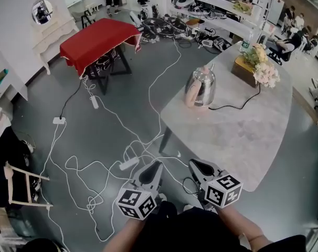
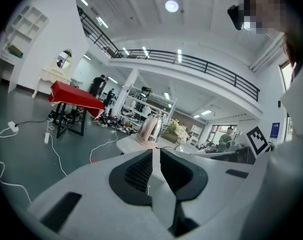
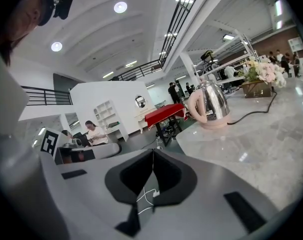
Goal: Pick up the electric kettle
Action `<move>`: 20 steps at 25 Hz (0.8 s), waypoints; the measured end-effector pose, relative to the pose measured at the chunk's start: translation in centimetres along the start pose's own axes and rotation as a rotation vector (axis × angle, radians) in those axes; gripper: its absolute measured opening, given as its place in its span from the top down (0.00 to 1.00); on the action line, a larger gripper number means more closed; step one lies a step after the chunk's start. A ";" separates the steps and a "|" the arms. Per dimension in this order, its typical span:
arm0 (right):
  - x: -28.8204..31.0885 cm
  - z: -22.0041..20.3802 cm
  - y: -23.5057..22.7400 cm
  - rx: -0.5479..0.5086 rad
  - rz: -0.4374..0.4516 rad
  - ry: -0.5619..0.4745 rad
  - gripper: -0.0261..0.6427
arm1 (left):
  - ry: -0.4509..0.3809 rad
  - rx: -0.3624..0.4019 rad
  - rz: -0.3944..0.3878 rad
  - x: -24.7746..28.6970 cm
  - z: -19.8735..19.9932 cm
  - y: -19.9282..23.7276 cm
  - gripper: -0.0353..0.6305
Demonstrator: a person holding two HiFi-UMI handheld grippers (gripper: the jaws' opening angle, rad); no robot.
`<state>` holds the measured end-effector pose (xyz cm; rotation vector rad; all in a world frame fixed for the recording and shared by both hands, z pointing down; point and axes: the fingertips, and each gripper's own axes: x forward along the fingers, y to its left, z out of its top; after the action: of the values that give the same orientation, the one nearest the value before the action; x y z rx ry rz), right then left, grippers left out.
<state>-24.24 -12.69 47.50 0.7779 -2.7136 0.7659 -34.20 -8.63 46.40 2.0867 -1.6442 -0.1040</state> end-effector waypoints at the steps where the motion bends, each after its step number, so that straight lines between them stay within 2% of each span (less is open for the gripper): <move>1: 0.5 0.2 0.2 0.002 -0.008 -0.004 0.95 | 0.003 0.004 -0.009 0.0 0.4 0.5 0.88; 13: 5.8 0.7 2.7 0.030 -0.078 -0.026 0.95 | 0.062 0.047 -0.113 -0.2 1.9 5.1 0.88; 20: 6.6 0.9 2.8 0.027 -0.118 -0.024 0.95 | 0.078 0.022 -0.151 0.2 1.2 5.9 0.88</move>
<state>-31.34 -13.93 47.77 0.9494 -2.6554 0.7732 -39.86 -10.14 47.78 2.2013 -1.4487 -0.0533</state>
